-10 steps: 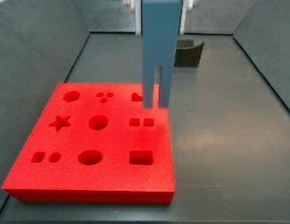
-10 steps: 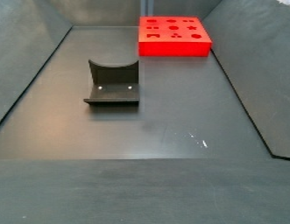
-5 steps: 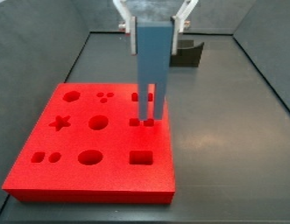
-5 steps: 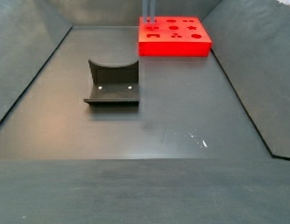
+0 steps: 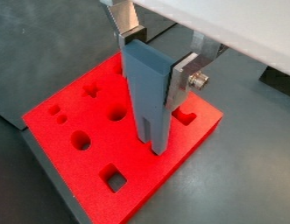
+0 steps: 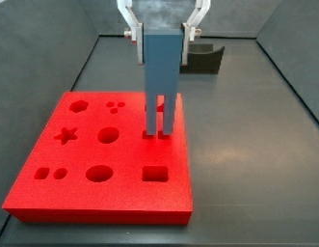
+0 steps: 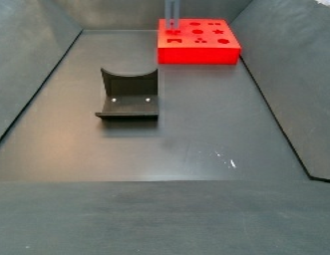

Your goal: Insert the double-square object.

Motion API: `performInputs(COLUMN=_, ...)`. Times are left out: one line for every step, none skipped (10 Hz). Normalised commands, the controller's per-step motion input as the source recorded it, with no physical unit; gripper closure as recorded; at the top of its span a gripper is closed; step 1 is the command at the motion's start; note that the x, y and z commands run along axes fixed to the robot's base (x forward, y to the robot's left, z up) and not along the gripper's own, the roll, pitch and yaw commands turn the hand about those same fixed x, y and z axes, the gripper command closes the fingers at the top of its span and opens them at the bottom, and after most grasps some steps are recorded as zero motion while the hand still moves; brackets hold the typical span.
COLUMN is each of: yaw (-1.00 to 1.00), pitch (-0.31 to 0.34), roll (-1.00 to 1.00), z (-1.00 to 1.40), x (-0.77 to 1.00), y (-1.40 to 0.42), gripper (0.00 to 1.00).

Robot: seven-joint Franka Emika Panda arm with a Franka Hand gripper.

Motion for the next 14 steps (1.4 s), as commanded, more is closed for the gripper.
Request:
performInputs(yaw=-0.21, pitch=0.0, roll=0.05, z=-0.13, x=0.06, y=0.0, gripper=1.0)
performInputs(yaw=-0.2, pitch=0.0, roll=0.03, z=-0.05, x=0.05, y=0.0, gripper=1.0)
performInputs(yaw=-0.06, pitch=0.0, roll=0.0, z=0.0, x=0.02, y=0.0, gripper=1.0)
performInputs(yaw=-0.16, pitch=0.0, roll=0.03, z=0.0, x=0.01, y=0.0, gripper=1.0)
performInputs(yaw=-0.33, pitch=0.01, roll=0.06, z=0.0, x=0.0, y=0.0, gripper=1.0)
performInputs(yaw=-0.04, pitch=0.0, roll=0.0, z=0.0, x=0.05, y=0.0, gripper=1.0)
performInputs(yaw=-0.01, pitch=0.0, roll=0.0, z=0.0, x=0.0, y=0.0, gripper=1.0)
performInputs(yaw=0.0, pitch=0.0, roll=0.0, z=-0.04, x=0.0, y=0.0, gripper=1.0)
performInputs(yaw=0.11, pitch=0.0, roll=0.01, z=-0.17, x=0.0, y=0.0, gripper=1.0)
performInputs(yaw=0.14, pitch=-0.003, roll=0.0, z=-0.19, x=0.0, y=0.0, gripper=1.0)
performInputs(yaw=0.13, pitch=0.0, roll=0.0, z=-0.09, x=0.0, y=0.0, gripper=1.0)
performInputs(yaw=0.03, pitch=0.0, roll=0.0, z=0.0, x=0.0, y=0.0, gripper=1.0)
performInputs(yaw=0.01, pitch=0.0, roll=0.0, z=0.0, x=0.0, y=0.0, gripper=1.0)
performInputs(yaw=0.2, pitch=0.0, roll=0.0, z=-0.21, x=0.0, y=-0.09, gripper=1.0)
